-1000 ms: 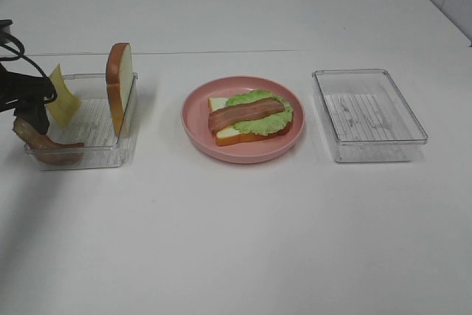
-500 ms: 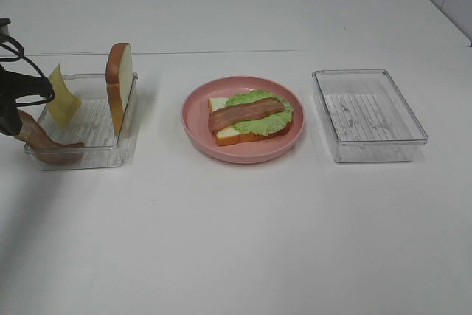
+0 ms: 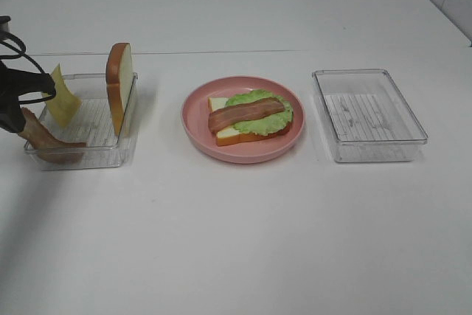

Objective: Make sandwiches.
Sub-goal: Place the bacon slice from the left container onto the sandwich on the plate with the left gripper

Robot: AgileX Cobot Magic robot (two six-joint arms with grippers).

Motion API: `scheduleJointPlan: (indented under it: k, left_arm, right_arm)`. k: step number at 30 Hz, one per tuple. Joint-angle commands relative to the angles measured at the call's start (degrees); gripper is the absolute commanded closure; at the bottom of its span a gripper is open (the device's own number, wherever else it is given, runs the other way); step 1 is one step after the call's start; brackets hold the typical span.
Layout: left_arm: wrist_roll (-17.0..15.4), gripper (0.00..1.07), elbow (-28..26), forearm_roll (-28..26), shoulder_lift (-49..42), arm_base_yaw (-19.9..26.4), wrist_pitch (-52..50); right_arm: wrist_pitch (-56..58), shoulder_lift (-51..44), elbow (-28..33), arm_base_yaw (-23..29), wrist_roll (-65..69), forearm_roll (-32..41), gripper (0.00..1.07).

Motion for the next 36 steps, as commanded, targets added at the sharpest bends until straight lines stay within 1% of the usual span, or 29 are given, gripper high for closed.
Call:
scheduleJointPlan:
  k: [1, 2, 7, 16, 21, 23, 25, 26, 28, 29, 31, 32, 33, 35, 36]
  left_arm:
    - [-0.52, 1.07, -0.29, -1.83, -0.29, -0.29, -0.63]
    - [-0.52, 1.07, -0.29, -2.75, -0.29, -0.29, -0.11]
    - [-0.52, 1.07, -0.29, -3.04, -0.4, -0.29, 0.4]
    - [-0.52, 1.07, -0.29, -3.21, -5.67, -0.29, -1.09]
    - [-0.06, 1.07, -1.03, -5.27, -7.68, -0.29, 1.15]
    - [0.34, 1.07, -3.04, -6.13, -8.77, -0.74, 3.67]
    - [0.34, 1.07, -3.67, -6.13, -9.11, -1.03, 4.24]
    - [0.4, 1.07, -5.27, -6.3, -10.08, -2.01, 5.73]
    - [0.4, 1.07, -5.9, -6.3, -10.31, -2.46, 6.47]
    - [0.4, 1.07, -7.62, -6.42, -11.0, -4.07, 7.96]
    - [0.4, 1.07, -8.65, -6.53, -11.34, -4.98, 8.71]
    - [0.4, 1.07, -10.77, -6.76, -11.75, -6.76, 10.08]
    - [0.4, 1.07, -10.77, -6.76, -11.75, -6.76, 10.08]
    - [0.4, 1.07, -14.21, -7.56, -11.75, -9.45, 12.72]
    - [0.4, 1.07, -14.21, -7.56, -11.75, -9.45, 12.72]
  right_arm:
    - [-0.17, -2.06, 0.11, -0.34, -0.52, 0.17, 0.09]
    - [-0.17, -2.06, 0.11, -0.34, -0.52, 0.17, 0.09]
    - [-0.17, -2.06, 0.11, -0.34, -0.52, 0.17, 0.09]
    - [-0.17, -2.06, 0.11, -0.34, -0.52, 0.17, 0.09]
    - [-0.17, -2.06, 0.11, -0.34, -0.52, 0.17, 0.09]
    - [-0.17, -2.06, 0.11, -0.34, -0.52, 0.17, 0.09]
    - [-0.17, -2.06, 0.11, -0.34, -0.52, 0.17, 0.09]
    - [-0.17, -2.06, 0.11, -0.34, -0.52, 0.17, 0.09]
    - [-0.17, -2.06, 0.11, -0.34, -0.52, 0.17, 0.09]
    - [-0.17, -2.06, 0.11, -0.34, -0.52, 0.17, 0.09]
    - [-0.17, -2.06, 0.11, -0.34, -0.52, 0.17, 0.09]
    - [-0.17, -2.06, 0.11, -0.34, -0.52, 0.17, 0.09]
    - [-0.17, -2.06, 0.11, -0.34, -0.52, 0.17, 0.09]
    - [-0.17, -2.06, 0.11, -0.34, -0.52, 0.17, 0.09]
    - [-0.17, -2.06, 0.11, -0.34, -0.52, 0.17, 0.09]
